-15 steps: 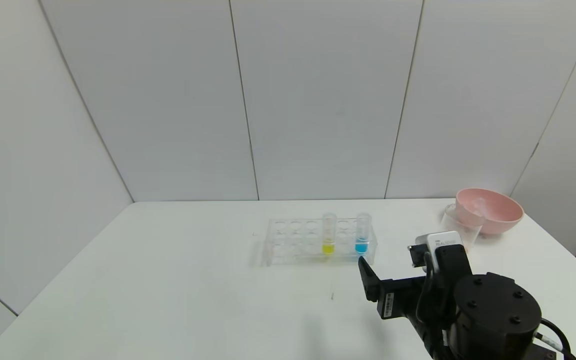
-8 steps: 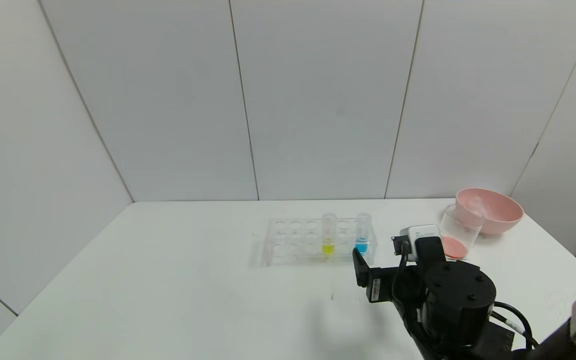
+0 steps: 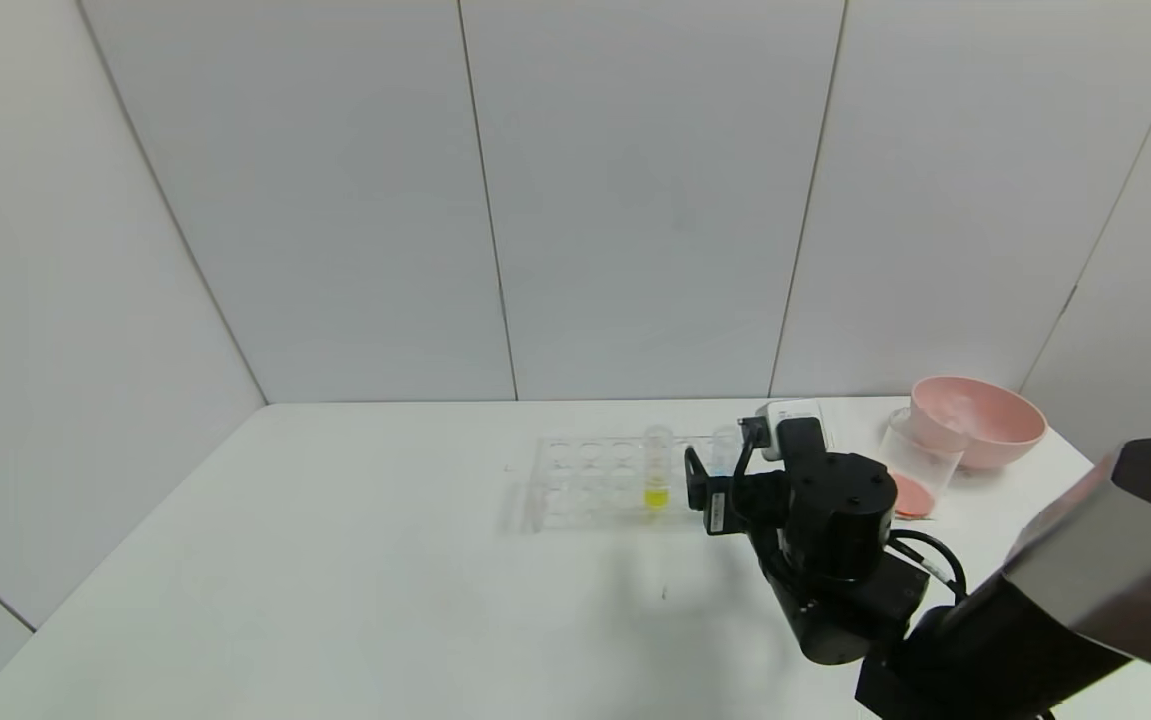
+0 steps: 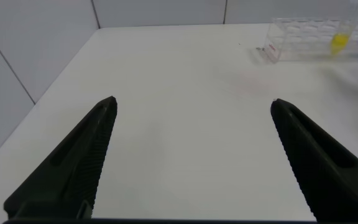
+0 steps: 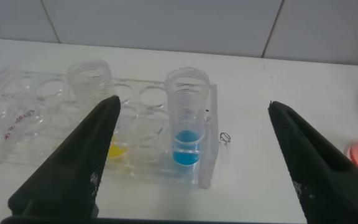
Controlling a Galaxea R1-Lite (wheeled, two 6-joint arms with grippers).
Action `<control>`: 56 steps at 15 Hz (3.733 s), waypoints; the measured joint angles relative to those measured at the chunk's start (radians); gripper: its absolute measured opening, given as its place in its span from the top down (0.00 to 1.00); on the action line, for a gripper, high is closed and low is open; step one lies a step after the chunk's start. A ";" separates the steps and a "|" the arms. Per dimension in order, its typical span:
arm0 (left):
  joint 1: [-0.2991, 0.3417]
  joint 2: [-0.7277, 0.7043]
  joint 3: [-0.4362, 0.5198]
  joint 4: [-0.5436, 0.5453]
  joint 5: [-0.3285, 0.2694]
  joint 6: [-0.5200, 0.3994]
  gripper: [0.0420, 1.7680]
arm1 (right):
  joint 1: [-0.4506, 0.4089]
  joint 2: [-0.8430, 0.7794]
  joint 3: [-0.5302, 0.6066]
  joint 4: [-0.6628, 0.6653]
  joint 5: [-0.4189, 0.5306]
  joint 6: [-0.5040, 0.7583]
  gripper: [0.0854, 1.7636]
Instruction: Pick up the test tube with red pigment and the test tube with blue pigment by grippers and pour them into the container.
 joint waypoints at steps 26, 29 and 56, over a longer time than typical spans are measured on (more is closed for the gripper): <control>0.000 0.000 0.000 0.000 0.000 0.000 0.00 | -0.059 0.136 -0.171 0.048 0.040 -0.001 0.75; 0.000 0.000 0.000 0.000 0.000 0.000 0.00 | -0.059 0.135 -0.169 0.047 0.038 -0.001 0.75; 0.000 0.000 0.000 0.000 0.000 0.000 0.00 | -0.139 -0.258 0.074 0.166 0.359 -0.069 0.75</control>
